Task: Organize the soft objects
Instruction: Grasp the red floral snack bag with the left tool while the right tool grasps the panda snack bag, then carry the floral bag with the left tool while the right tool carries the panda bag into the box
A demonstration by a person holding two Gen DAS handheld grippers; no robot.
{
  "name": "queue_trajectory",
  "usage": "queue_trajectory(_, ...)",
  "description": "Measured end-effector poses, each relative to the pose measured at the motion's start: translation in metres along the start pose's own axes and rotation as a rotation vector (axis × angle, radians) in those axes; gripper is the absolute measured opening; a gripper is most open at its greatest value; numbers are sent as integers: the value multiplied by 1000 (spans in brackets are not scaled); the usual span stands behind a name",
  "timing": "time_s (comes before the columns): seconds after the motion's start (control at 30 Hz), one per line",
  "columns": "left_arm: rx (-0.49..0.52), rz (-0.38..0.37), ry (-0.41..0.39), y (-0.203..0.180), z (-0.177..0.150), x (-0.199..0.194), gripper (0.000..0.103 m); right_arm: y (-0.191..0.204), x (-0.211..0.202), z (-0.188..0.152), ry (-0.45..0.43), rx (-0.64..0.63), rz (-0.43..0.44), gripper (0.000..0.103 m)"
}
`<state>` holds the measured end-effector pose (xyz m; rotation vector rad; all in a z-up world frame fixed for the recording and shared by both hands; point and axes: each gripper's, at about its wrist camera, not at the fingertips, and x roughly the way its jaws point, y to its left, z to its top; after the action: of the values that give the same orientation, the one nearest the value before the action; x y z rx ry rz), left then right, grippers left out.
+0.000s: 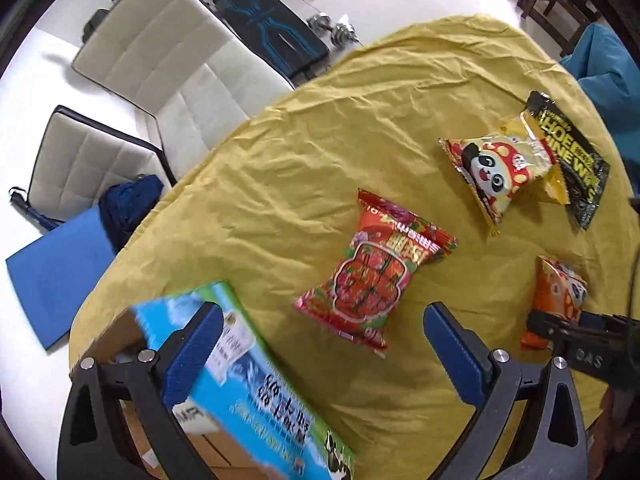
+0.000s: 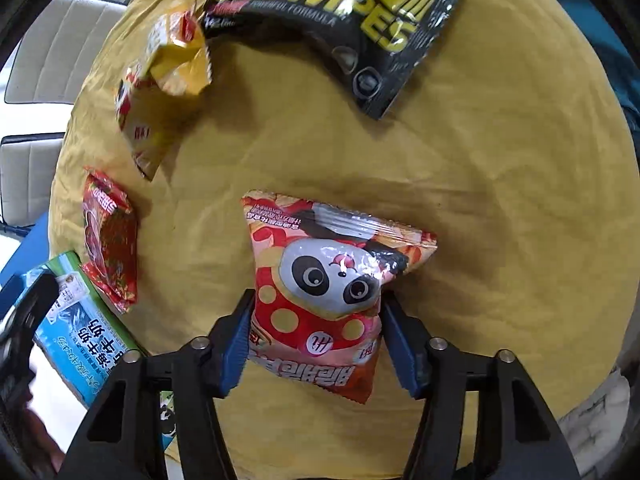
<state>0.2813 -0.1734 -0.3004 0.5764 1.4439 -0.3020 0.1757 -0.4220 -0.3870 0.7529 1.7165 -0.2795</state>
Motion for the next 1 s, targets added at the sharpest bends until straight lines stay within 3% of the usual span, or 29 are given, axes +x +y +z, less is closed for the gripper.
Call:
queue_trajectory(0.17,57,-53,79,-7,30,37,103,7,-26,4,-79,-164,-126,53)
queue_trajectory(0.27,145,-110,183,-17,38,70,102,12,-33,8,-114,-269,-242,53)
queue_trajectory(0.3,164,-115,210,-20,38,80,92,16,-34,11,-114,-298,-268,53)
queue_trajectory(0.33,175,-119,222,-21,38,87,72,19,-33,13,-112,-332,-290,53)
queue_trajectory(0.43,123,-198,261,-20,39,107,54,20,-27,14,-82,-400,-305,54)
queue_trajectory(0.53,-48,-278,261,-10,34,105,48,13,-28,17,-59,-396,-294,56)
queue_trajectory(0.6,-191,-352,327,-6,21,103,48,13,-29,25,-47,-363,-254,61)
queue_trajectory(0.67,-263,-393,318,-7,10,97,49,4,-37,31,-44,-321,-212,75)
queue_trajectory(0.83,-291,-374,287,-23,-7,99,58,-12,-47,52,-24,-221,-148,76)
queue_trajectory(1.0,-326,-376,267,-25,-8,102,55,-24,-41,74,-26,-112,-87,74)
